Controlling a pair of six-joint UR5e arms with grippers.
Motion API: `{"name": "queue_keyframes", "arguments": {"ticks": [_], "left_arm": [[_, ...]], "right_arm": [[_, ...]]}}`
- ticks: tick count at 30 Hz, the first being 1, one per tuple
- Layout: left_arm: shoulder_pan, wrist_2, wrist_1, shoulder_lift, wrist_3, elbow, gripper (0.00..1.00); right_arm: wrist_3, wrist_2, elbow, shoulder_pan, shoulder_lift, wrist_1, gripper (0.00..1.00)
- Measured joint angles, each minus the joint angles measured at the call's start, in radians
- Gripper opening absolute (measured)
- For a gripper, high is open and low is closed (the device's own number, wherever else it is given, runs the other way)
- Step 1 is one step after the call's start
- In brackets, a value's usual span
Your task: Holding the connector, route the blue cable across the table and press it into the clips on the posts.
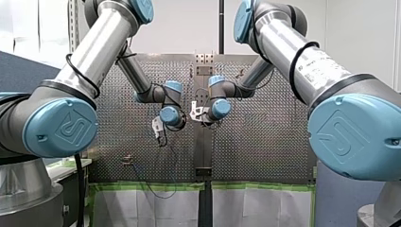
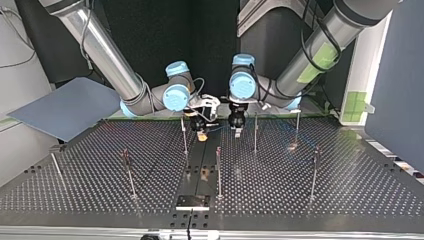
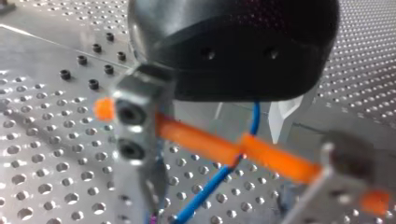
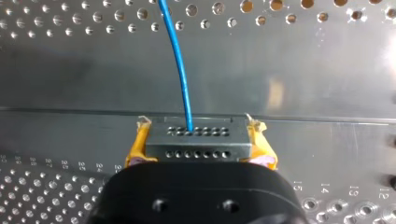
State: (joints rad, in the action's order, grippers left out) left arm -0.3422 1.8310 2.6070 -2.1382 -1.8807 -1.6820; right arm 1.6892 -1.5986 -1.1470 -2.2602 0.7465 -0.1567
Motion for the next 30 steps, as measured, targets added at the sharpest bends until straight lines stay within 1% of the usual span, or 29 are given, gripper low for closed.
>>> {"name": "queue_keyframes", "arguments": {"ticks": [8, 9, 10, 12, 13, 14, 15, 16, 17, 20, 21, 26, 30], "left_arm": [[-0.005, 0.024, 0.023, -0.001, 0.01, 0.004, 1.0], [-0.006, 0.029, 0.026, -0.001, 0.013, 0.004, 0.84], [-0.006, 0.036, 0.031, -0.001, 0.019, 0.004, 0.84], [-0.008, 0.05, 0.038, -0.001, 0.031, 0.004, 0.59], [-0.008, 0.06, 0.04, -0.001, 0.039, 0.004, 0.59], [-0.009, 0.067, 0.041, -0.001, 0.044, 0.004, 0.39], [-0.01, 0.073, 0.042, -0.001, 0.048, 0.004, 0.27], [-0.011, 0.08, 0.042, -0.001, 0.054, 0.004, 0.27], [-0.013, 0.085, 0.042, -0.001, 0.057, 0.004, 0.21], [-0.015, 0.096, 0.041, -0.001, 0.066, 0.004, 0.21], [-0.015, 0.098, 0.041, -0.001, 0.067, 0.004, 0.0], [-0.019, 0.105, 0.045, 0.001, 0.068, 0.005, 0.0], [-0.024, 0.111, 0.071, 0.012, 0.069, 0.005, 0.0]], "right_arm": [[0.001, 0.001, 0.0, 0.0, 0.0, 0.0, 0.0], [0.0, 0.001, 0.0, 0.0, 0.0, 0.0, 0.0], [0.0, 0.001, 0.0, 0.0, 0.0, 0.0, 0.0], [0.0, 0.001, 0.0, 0.0, 0.0, 0.0, 0.0], [0.0, 0.001, 0.0, 0.0, 0.0, 0.0, 0.0], [0.0, 0.001, 0.0, 0.0, 0.0, 0.0, 0.0], [0.0, 0.001, 0.0, 0.0, 0.0, 0.0, 0.0], [0.0, 0.002, 0.0, 0.0, 0.0, 0.0, 0.0], [0.0, 0.002, 0.0, 0.0, 0.0, 0.0, 0.0], [0.0, 0.002, 0.0, -0.001, 0.0, 0.0, 0.0], [-0.001, 0.002, 0.0, -0.001, 0.0, 0.0, 0.0], [-0.006, 0.002, 0.0, -0.004, 0.001, 0.003, 0.0], [-0.011, 0.003, 0.0, -0.006, 0.012, 0.024, 0.0]]}}
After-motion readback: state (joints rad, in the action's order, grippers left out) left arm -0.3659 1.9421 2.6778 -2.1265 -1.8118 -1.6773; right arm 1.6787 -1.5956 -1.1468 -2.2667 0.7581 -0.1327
